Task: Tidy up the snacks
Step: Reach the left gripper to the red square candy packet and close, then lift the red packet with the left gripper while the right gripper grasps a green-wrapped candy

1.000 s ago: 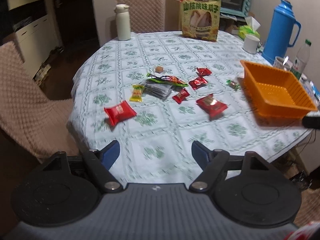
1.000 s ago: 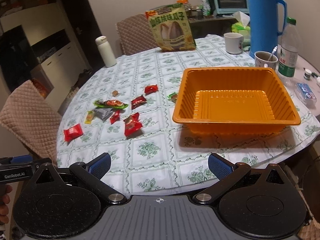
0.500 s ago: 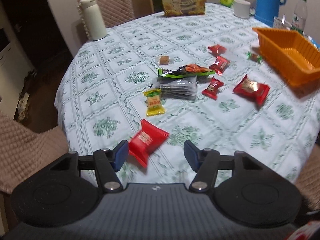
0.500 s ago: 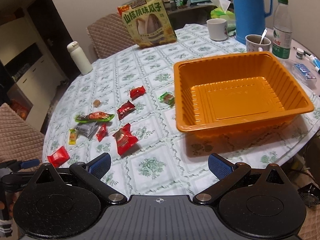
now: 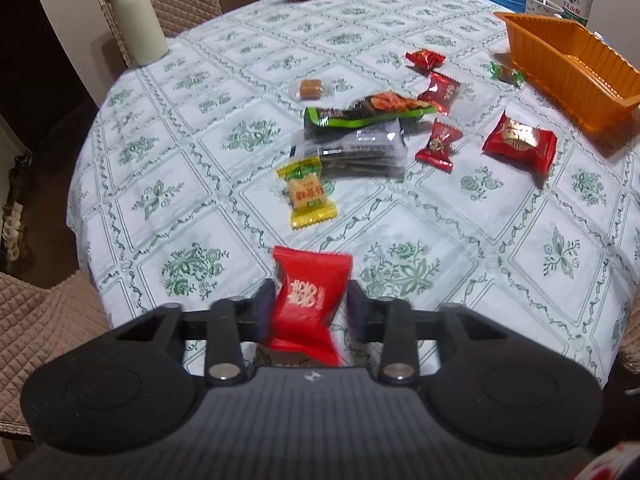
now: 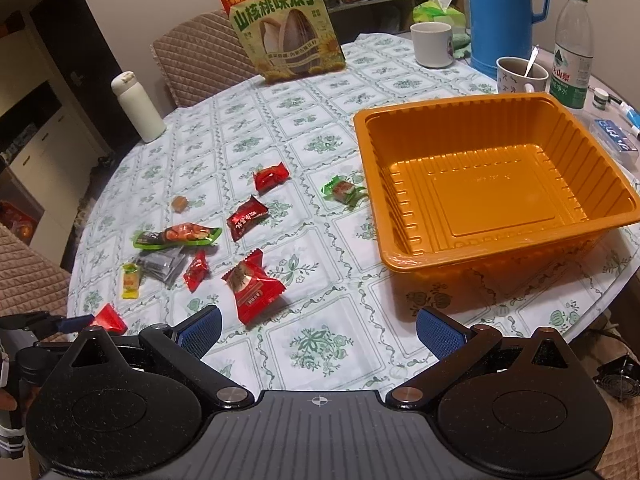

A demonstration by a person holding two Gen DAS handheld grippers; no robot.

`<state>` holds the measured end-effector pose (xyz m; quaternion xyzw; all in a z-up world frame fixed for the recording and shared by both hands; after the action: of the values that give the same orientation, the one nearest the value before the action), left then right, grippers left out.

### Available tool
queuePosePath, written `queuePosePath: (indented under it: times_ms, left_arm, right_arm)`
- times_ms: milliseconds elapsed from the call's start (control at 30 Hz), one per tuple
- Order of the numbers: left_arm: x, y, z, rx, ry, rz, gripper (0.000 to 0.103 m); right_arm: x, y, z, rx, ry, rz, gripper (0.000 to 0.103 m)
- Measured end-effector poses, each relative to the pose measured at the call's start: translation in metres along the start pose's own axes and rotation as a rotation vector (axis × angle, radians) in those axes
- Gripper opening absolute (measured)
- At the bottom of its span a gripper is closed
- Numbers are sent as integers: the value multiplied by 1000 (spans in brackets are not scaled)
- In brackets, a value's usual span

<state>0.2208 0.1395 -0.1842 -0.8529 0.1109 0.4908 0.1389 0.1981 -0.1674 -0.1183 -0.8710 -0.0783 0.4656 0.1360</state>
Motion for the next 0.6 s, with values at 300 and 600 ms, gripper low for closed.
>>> queuePosePath:
  times_ms: [300,600]
  left_arm:
    - [-3,-13,-5,-90,25,52,23]
    - [-12,-32,-34,-160,84,45,23]
  right_arm:
    - [17,-17,-13,-64,11,-11,103]
    - [43,-36,-39,-60,88,7,93]
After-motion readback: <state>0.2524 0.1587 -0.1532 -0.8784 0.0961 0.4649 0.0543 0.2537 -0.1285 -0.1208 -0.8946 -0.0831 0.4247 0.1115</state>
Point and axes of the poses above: each gripper's, at about its wrist camera, not at the fingertips, and x roughly the way its jaws point, y to its right, z to its underside, the point moved 6 cm from there along x, roughly the way its jaws point, and after that the axes turned 3 degrees about -y, right-handed, at the moved point
